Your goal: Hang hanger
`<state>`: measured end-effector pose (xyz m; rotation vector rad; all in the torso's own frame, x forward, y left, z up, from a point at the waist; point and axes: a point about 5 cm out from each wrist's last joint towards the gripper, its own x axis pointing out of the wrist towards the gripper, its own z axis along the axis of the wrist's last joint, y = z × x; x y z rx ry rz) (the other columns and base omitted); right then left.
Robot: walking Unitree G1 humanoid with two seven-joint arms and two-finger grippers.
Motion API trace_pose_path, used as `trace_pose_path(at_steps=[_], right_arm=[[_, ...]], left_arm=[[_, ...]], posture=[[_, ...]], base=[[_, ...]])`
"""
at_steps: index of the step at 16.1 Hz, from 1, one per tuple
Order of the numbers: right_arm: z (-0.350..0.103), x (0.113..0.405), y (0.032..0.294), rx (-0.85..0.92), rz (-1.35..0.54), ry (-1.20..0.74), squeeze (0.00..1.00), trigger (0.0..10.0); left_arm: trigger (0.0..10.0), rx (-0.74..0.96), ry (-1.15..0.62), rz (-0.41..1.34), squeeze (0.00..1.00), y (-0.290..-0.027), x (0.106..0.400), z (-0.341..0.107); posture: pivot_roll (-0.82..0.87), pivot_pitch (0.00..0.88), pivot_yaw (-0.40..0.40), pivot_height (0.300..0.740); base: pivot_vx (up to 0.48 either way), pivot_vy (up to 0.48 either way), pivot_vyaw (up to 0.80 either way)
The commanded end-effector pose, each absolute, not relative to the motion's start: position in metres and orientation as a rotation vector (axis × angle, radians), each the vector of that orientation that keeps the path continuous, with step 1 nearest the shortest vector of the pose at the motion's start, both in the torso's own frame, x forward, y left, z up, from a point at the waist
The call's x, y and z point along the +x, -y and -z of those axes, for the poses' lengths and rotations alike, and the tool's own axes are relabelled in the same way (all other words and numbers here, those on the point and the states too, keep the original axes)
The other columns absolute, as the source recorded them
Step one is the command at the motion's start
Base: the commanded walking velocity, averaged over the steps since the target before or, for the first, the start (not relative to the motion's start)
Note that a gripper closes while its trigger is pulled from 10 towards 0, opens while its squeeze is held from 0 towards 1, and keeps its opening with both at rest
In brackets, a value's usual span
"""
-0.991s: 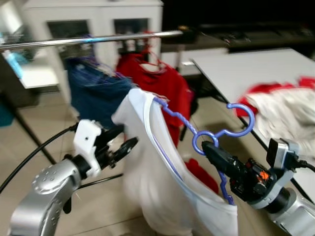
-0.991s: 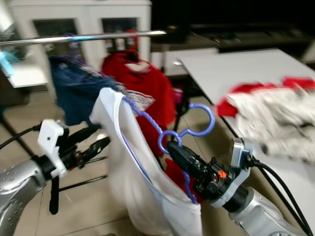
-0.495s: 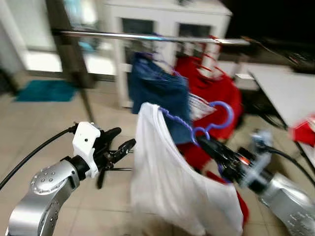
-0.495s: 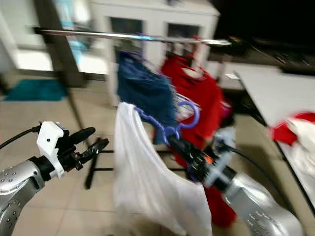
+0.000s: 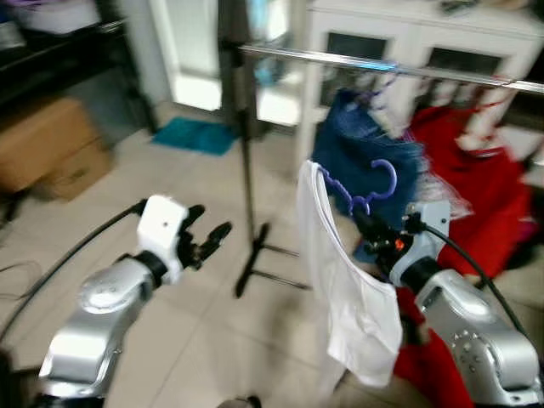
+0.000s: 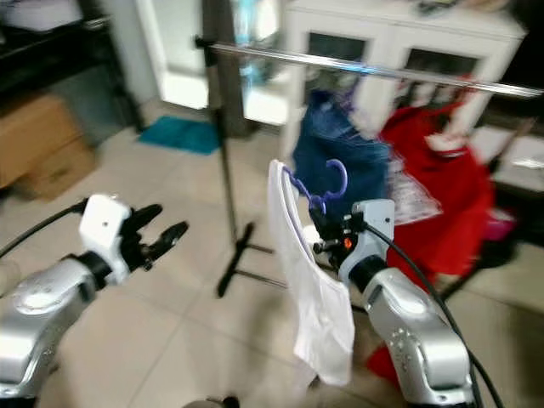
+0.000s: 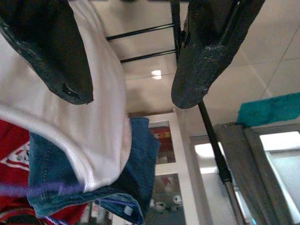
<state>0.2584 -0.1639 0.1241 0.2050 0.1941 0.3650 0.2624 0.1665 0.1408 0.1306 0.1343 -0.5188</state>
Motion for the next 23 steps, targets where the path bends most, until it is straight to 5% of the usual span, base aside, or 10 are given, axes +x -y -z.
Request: trace_pose_path(at_steps=[1,15,16,21,23], right_arm=[[-0.133,0.261,0.158,0.192,-0.379,-0.146,0.0,10.0],[-0.142,0.277,0.144,0.163,-0.327,-0.084,0.0,10.0],[-0.144,0.281,0.139,0.159,-0.34,-0.086,0.0,10.0],[-0.159,0.298,0.12,0.117,-0.415,-0.097,0.0,10.0],[-0.166,0.3,0.115,0.105,-0.439,-0.085,0.0,10.0]], left_arm=[[10.0,0.151,-0.127,0.494,0.0,-0.167,0.267,-0.142],[10.0,0.179,-0.156,0.494,0.0,-0.155,0.296,-0.134],[10.0,0.13,-0.148,0.628,1.0,-0.146,0.295,-0.136],[10.0,0.5,-0.123,1.077,1.0,-0.132,0.297,-0.131],[10.0,0.525,-0.123,1.146,0.21,-0.13,0.3,-0.132]], posture=[[-0.12,0.0,0.002,0.74],[-0.14,0.0,0.039,0.74],[-0.14,0.0,0.037,0.74],[-0.13,0.0,0.019,0.74],[-0.13,0.0,0.024,0.74]], base=[[0.0,0.0,0.8],[0.0,0.0,0.1],[0.0,0.0,0.0],[0.0,0.0,0.0],[0.0,0.0,0.0]])
